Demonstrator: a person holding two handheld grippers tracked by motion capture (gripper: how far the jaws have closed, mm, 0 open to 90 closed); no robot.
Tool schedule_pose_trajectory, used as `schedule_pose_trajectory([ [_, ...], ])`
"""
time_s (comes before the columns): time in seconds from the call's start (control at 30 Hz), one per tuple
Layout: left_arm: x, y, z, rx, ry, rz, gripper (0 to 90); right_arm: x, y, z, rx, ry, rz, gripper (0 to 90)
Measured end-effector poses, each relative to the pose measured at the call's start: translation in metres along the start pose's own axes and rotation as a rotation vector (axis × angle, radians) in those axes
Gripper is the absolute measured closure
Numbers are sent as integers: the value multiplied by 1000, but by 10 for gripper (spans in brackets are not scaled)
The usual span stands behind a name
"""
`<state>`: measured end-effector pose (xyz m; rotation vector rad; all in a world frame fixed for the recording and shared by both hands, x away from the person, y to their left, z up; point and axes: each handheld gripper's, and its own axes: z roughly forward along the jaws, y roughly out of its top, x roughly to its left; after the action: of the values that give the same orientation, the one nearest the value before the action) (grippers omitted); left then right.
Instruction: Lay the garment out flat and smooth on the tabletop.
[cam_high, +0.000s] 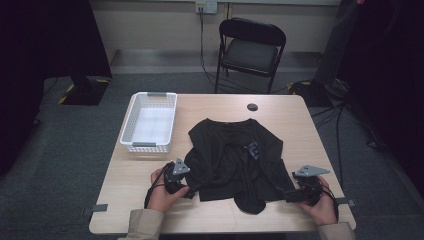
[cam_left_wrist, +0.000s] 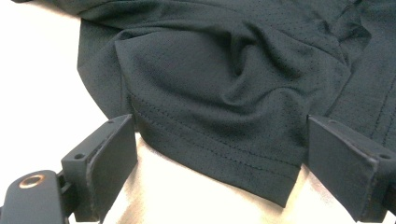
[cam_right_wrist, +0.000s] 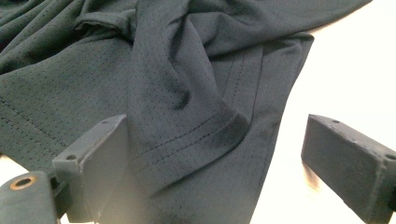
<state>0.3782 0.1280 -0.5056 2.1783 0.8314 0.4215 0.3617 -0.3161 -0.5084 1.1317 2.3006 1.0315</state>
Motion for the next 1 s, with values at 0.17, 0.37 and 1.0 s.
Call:
schedule_pose_trajectory([
  [0.17,0,0,0,0,-1,0,109,-3,1,-5,1,38,34,109],
  [0.37,0,0,0,-1,-4,-2,108,-12,13,-14,-67,37,67,232],
  [1.0,1,0,0,-1,-5,1,107,-22,70,36,4,-123,54,561],
])
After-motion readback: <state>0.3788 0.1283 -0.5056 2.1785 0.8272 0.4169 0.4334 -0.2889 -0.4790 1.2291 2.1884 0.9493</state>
